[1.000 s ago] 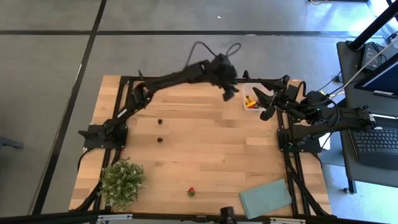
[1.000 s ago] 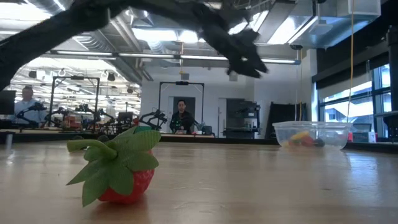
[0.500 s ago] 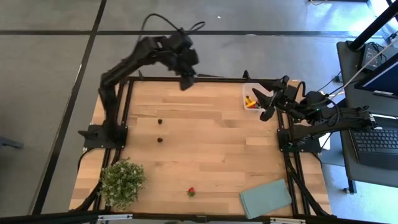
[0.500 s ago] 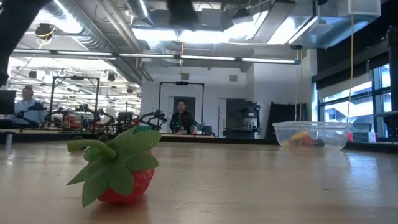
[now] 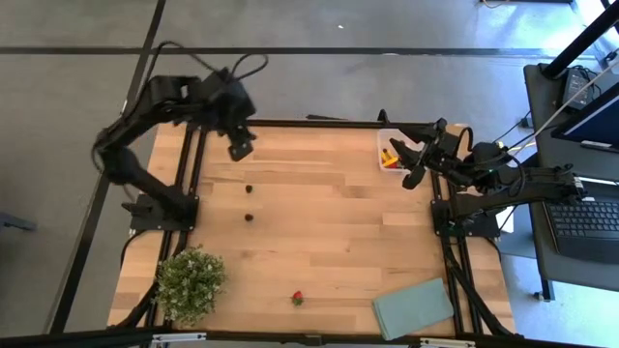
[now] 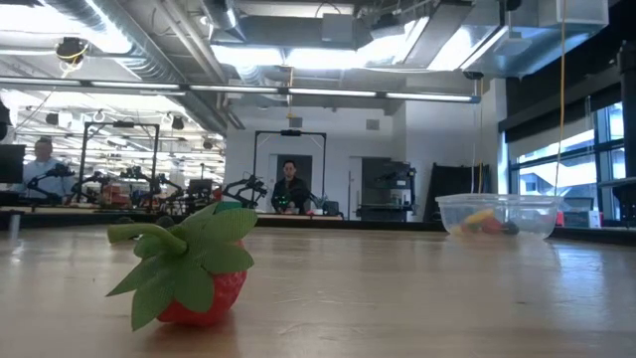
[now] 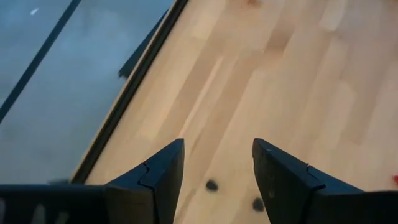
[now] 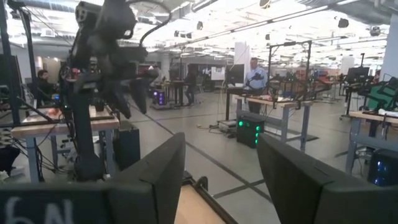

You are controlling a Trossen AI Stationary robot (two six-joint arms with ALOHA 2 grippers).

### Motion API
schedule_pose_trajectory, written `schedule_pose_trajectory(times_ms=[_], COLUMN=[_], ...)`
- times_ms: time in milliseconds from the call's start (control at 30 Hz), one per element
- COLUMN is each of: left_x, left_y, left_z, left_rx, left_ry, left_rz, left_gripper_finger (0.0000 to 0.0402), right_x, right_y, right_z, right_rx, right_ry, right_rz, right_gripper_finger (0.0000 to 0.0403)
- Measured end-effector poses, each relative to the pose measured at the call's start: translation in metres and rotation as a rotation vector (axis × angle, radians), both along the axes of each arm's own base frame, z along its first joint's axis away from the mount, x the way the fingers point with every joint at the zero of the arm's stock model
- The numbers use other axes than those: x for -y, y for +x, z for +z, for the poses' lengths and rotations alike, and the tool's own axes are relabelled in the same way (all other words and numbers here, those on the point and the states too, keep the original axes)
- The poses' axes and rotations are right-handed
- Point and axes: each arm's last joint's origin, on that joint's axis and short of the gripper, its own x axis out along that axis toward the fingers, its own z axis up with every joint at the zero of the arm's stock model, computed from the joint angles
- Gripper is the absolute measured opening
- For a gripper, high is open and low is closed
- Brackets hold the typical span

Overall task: Pick and placing Produce into tupperware
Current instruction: Put the blackberry into the transparent bin

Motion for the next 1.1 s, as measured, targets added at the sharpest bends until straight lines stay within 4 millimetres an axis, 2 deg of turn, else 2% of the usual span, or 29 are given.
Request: schedule_pose_trajectory(times_ms=[200, 400, 600, 767, 933, 1100], left_x=[0.021, 0.031, 0.036, 0.034, 0.033, 0.031], left_y=[-0.028, -0.043, -0.040, -0.031, -0.025, -0.024], left_z=[-0.042, -0.104, -0.165, -0.207, -0.232, -0.243], left_rx=[0.030, 0.021, -0.004, 0.009, 0.083, 0.141], left_ry=[-0.037, -0.152, -0.253, -0.302, -0.333, -0.360], left_rz=[0.042, 0.189, 0.343, 0.438, 0.488, 0.635], left_gripper_finger=[0.0181, 0.0181, 0.0181, 0.0181, 0.0181, 0.0180], right_x=[0.000, 0.000, -0.001, -0.001, -0.001, -0.001], right_y=[0.006, 0.014, 0.022, 0.027, 0.031, 0.032], right_z=[-0.003, -0.007, -0.012, -0.015, -0.016, -0.017], right_rx=[-0.015, -0.047, -0.075, -0.093, -0.095, -0.089], right_ry=[0.015, 0.015, 0.014, 0.015, 0.016, 0.036], right_rz=[0.004, 0.004, 0.004, 0.004, 0.004, 0.008], right_gripper_finger=[0.0201, 0.0201, 0.0201, 0.0201, 0.0201, 0.0201])
